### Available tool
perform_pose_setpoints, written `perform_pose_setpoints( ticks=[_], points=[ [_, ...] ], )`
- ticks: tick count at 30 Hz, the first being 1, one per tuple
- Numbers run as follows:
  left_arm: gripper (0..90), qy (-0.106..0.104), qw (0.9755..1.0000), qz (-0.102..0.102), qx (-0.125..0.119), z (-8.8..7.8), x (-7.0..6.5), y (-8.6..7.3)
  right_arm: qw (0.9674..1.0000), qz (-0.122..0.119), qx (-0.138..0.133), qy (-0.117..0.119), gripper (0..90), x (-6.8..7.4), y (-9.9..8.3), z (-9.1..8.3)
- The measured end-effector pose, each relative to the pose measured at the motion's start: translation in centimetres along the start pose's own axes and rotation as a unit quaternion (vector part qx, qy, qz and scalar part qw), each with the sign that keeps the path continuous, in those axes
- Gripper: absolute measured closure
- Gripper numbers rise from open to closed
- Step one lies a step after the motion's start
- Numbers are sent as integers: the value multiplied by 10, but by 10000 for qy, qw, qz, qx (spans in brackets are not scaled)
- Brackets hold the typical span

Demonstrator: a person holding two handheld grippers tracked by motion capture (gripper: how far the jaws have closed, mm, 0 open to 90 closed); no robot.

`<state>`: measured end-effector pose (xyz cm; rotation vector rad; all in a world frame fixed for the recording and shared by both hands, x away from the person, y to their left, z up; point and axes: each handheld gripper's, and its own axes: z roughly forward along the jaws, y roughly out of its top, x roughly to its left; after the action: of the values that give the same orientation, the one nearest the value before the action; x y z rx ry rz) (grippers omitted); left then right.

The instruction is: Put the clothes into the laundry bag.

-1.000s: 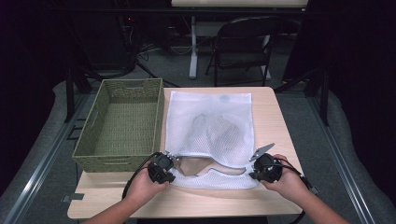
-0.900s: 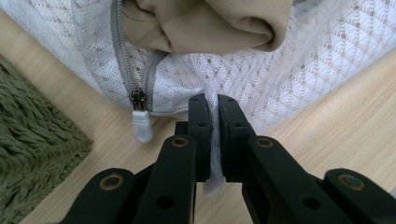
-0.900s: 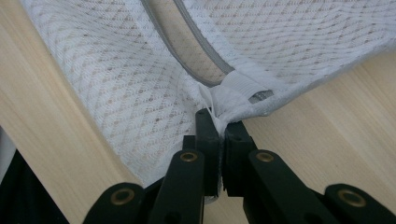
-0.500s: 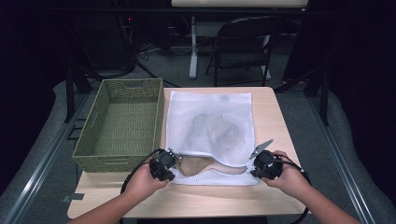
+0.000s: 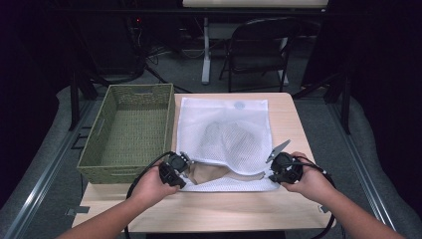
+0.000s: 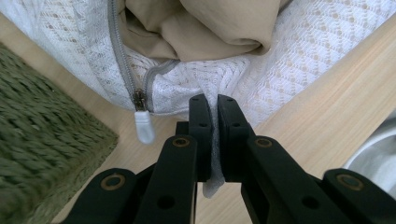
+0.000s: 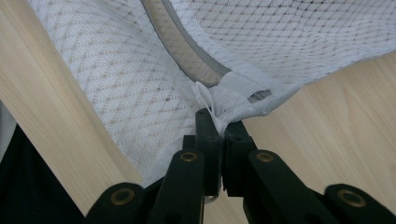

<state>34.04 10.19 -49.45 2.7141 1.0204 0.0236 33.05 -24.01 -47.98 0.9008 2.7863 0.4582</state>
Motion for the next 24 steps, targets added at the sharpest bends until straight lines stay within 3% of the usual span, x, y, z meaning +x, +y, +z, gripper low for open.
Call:
perform_pose_setpoints(
  ticks=[13, 21, 24],
  points=[
    [866, 34, 10000, 17, -20, -20, 4, 13, 9998, -91, 154, -92, 876, -8, 13, -13],
    [866, 115, 9998, 32, -148, -39, 6, 24, 9999, 17, 81, -101, 876, -17, 18, -20],
    [867, 172, 9996, 50, -233, -47, 6, 28, 9997, -75, 163, -138, 876, -21, 21, -26]
  ],
)
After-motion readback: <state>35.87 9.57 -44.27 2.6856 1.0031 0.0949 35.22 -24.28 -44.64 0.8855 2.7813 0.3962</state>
